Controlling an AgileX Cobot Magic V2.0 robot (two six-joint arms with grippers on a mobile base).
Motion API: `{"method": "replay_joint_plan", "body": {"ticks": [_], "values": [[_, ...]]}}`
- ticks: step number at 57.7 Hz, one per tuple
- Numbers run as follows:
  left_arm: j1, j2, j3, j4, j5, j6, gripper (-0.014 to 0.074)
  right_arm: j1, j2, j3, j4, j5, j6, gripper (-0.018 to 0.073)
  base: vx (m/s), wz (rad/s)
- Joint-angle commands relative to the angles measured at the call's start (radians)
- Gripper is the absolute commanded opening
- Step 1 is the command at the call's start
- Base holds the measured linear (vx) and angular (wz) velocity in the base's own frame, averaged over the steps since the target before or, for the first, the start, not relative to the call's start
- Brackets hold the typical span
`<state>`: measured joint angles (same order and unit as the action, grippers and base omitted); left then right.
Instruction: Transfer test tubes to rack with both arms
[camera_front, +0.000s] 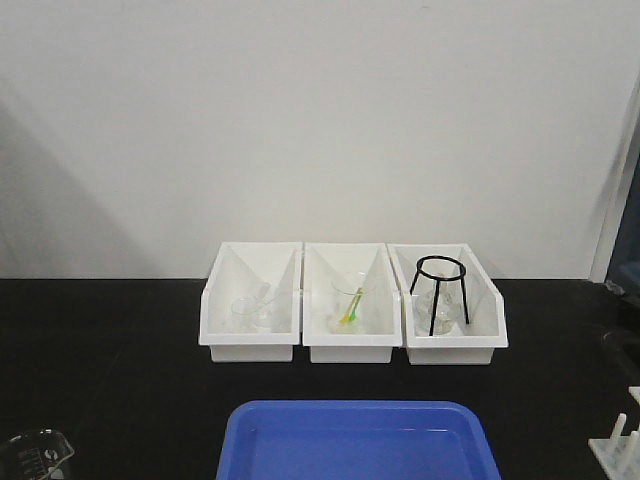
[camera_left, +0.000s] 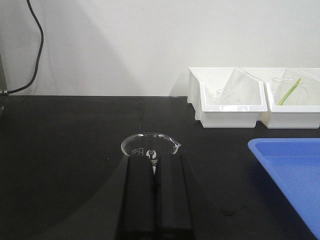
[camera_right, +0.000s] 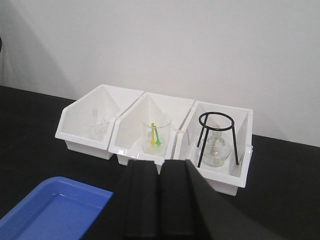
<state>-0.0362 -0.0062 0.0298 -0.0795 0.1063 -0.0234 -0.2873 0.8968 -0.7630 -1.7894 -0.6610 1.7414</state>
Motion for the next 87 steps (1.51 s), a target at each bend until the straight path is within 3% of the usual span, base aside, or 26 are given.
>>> {"method": "replay_joint_plan", "body": {"ticks": [1,30,36,44,50,59,68,80,87], "values": [[0.003,-0.012,0.028,-0.001,-0.089,-0.008,-0.0020,-0.004,-0.008,-0.032,0.008,0.017,-0.001,-0.0007,0.00,0.00],[0.003,-0.012,0.028,-0.001,-0.089,-0.008,-0.0020,-0.004,-0.008,-0.032,0.009,0.026,-0.011,-0.0007,0.00,0.00],[0.003,-0.012,0.028,-0.001,-0.089,-0.008,-0.0020,-0.004,-0.008,-0.032,0.070,-0.001,0.052,-0.0007,0.00,0.00],[0.003,-0.012,0.028,-0.001,-0.089,-0.008,-0.0020,-0.004,0.007,-0.032,0.096,-0.008,0.040,-0.0007,0.00,0.00],[0.003,-0.012,0.028,-0.001,-0.089,-0.008,-0.0020,-0.004,0.042,-0.032,0.193,0.002,-0.011,-0.0007,0.00,0.00],[0.003,-0.012,0.028,-0.001,-0.089,-0.008,-0.0020,-0.004,0.072,-0.032,0.494,0.017,-0.375,-0.0007,0.00,0.00],[0.003,-0.012,0.028,-0.001,-0.089,-0.008,-0.0020,-0.004,0.071,-0.032,0.899,0.133,-0.821,-0.0007,0.00,0.00],[0.003,-0.012,0.028,-0.001,-0.089,-0.008,-0.0020,-0.003,0.032,-0.032,1.497,0.491,-1.469,-0.0007,0.00,0.00],[0.003,-0.012,0.028,-0.001,-0.089,-0.008,-0.0020,-0.003,-0.006,-0.032,1.719,0.684,-1.805,-0.0007,0.00,0.00]]}}
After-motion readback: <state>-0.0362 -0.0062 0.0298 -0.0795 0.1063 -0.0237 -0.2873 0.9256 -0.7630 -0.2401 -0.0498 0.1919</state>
